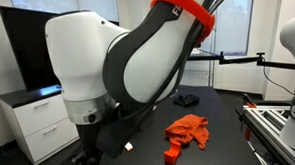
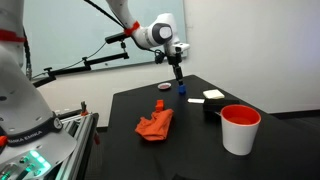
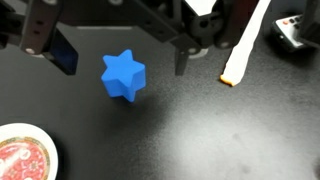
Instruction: Put some of the objects into a pile
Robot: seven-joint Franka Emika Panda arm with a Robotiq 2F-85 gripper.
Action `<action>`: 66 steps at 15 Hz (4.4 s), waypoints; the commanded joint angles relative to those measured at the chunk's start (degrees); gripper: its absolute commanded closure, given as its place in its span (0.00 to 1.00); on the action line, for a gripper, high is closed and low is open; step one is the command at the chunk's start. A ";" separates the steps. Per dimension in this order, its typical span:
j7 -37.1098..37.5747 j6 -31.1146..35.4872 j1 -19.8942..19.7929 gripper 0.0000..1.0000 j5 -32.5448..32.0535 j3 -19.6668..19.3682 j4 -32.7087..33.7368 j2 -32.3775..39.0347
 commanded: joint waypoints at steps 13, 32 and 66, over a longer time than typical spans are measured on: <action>3.60 -3.75 3.17 0.00 -1.39 -3.15 9.87 6.67; 8.85 -9.66 3.26 0.00 -2.70 -2.83 10.76 7.10; 13.73 -8.47 -3.24 0.91 -0.18 -4.15 6.17 -1.00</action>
